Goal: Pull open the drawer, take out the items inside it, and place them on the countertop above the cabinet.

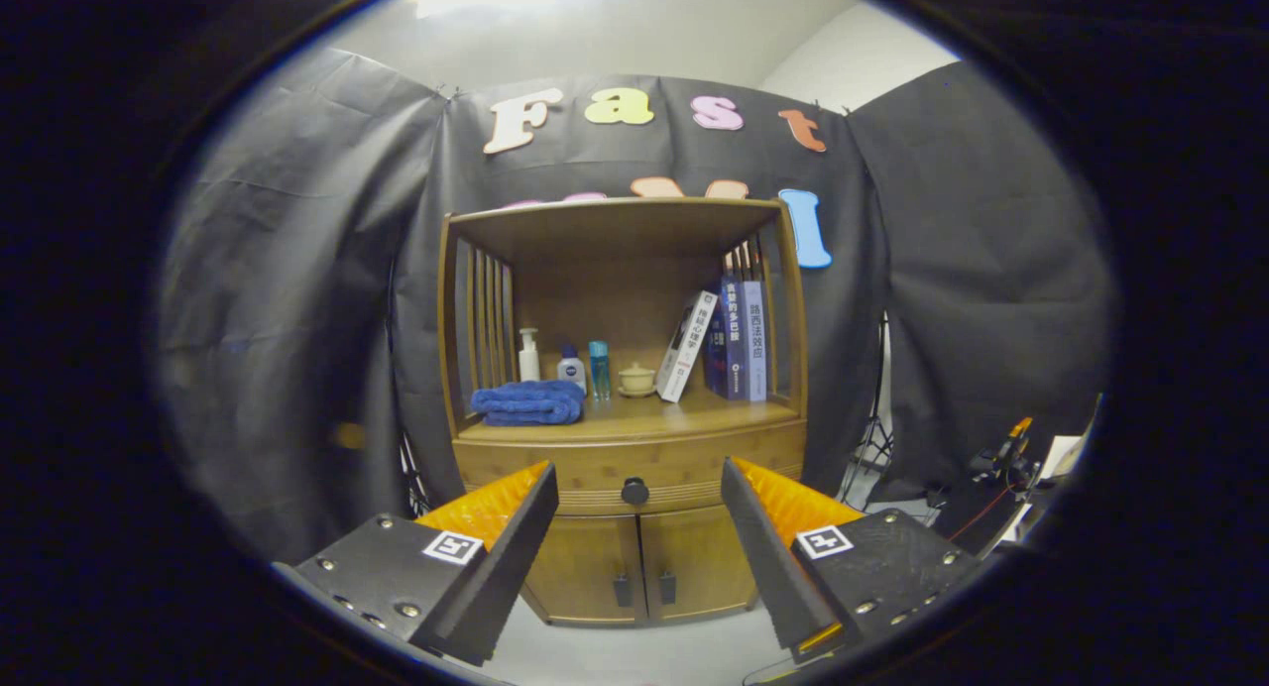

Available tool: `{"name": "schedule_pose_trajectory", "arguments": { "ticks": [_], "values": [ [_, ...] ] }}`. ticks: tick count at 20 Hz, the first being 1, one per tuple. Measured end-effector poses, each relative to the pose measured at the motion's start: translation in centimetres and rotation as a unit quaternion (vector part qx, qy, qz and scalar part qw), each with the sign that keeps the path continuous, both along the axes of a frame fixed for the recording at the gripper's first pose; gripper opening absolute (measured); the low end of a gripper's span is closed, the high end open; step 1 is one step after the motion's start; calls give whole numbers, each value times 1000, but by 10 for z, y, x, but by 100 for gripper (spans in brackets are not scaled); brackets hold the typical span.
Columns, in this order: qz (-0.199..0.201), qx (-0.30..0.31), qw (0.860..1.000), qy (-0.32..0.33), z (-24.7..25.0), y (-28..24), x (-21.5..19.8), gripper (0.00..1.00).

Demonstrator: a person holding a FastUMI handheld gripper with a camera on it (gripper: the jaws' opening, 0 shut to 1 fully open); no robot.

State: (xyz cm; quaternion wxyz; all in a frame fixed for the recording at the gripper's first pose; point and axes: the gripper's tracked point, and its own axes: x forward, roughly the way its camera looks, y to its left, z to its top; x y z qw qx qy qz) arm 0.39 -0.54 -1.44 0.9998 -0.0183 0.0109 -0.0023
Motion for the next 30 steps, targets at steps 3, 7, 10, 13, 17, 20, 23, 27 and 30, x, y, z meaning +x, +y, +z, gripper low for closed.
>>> {"name": "schedule_pose_trajectory", "arguments": {
  "ticks": [3, 7, 10, 13, 17, 20, 23, 27, 30],
  "values": [
    [-9, -4, 1000, -4, -1, -7, 2, 99],
    [-17, -14, 1000, -2, -16, -14, 14, 99],
    [-11, -6, 1000, -1, -32, -14, 36, 99],
    [-16, -14, 1000, 6, -51, -19, 66, 99],
    [-2, -7, 1000, 25, -96, -8, 113, 99],
    [11, -23, 999, 44, -132, 7, 145, 99],
    [24, -38, 998, 50, -152, 15, 176, 99],
    [12, -35, 998, 57, -171, 15, 212, 100],
    [-3, -41, 999, 33, -164, 7, 239, 84]
  ]
}}
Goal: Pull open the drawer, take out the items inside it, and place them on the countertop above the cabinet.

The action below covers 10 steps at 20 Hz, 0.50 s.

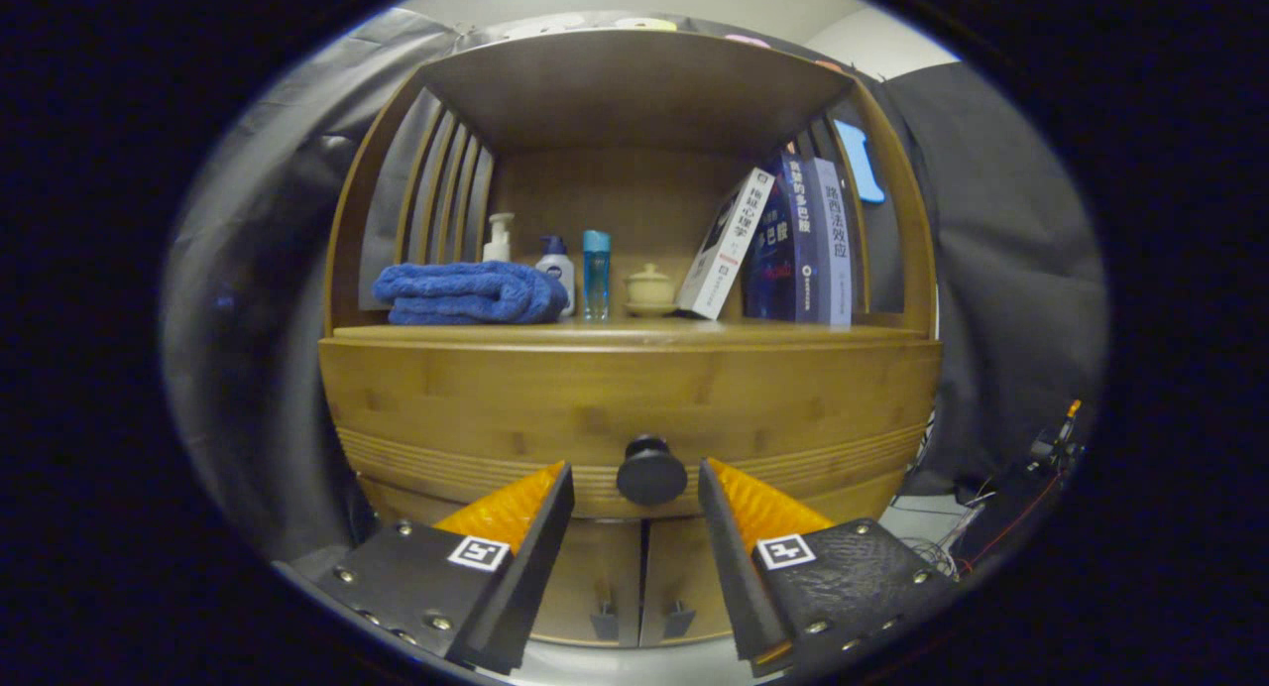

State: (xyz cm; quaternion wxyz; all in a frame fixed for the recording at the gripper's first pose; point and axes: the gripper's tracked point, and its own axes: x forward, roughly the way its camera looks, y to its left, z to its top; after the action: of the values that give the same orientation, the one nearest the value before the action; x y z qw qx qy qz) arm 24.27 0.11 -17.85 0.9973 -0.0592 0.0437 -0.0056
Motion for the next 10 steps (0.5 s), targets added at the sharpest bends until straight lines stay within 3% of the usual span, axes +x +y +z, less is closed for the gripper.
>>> {"name": "schedule_pose_trajectory", "arguments": {
  "ticks": [3, 7, 10],
  "values": [
    [-9, -6, 999, 35, -22, -8, 12, 70],
    [16, 15, 999, 47, -33, -2, 22, 44],
    [12, 25, 999, 40, -32, -3, 20, 37]
  ]
}}
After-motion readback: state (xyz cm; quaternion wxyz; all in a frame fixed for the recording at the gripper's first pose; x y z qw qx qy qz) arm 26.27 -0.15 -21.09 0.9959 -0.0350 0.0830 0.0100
